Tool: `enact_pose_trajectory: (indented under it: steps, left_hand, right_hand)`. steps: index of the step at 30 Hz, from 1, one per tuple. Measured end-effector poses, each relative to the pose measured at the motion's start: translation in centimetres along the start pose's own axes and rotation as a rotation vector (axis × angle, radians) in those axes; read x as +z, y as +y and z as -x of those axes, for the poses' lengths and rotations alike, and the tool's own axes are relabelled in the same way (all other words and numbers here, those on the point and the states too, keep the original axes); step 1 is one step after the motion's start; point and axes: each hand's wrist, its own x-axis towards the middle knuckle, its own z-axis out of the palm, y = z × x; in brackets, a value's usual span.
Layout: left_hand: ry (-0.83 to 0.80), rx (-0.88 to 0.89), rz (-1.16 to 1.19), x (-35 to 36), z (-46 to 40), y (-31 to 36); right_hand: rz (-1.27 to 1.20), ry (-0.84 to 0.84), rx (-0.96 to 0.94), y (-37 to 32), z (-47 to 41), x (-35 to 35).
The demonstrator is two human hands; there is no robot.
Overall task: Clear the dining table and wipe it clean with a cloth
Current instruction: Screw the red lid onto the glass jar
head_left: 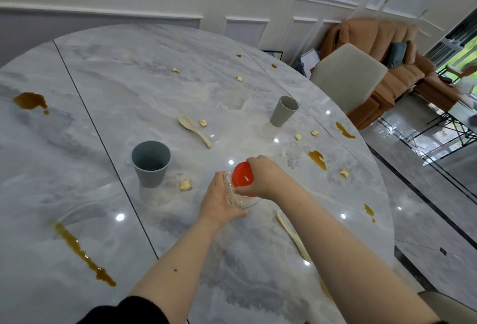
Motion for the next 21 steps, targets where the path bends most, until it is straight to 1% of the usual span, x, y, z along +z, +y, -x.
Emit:
enact_pose_trajectory:
  steps: [2,5,8,16,21]
  left_hand:
    - [-0.005,0.009,0.002,0.0,0.0,0.0]
    - [-0.010,0.002,0.028,-0.1,0.0,0.0]
    - [-0.010,-0.010,0.032,-0.1,0.1,0.1]
    - [-0.006,0.025,0.005,-0.3,0.0,0.2]
    - [-0.009,0.025,-0.022,-0.4,0.0,0.1]
  right_hand:
    - [-0.053,-0.012,-0.033,0.4,0.3,-0.2]
    - [-0.195,-0.080,-0.129,1.5,0.6,-0.3]
    - [-0.264,-0.072,-0.200,2.1,0.5,0.4]
    - [-0.198,-0.082,-0.336,2.5,-0.2,-0.6]
    - [-0.167,-0.087,-0.356,2.6,-0.3,-0.9]
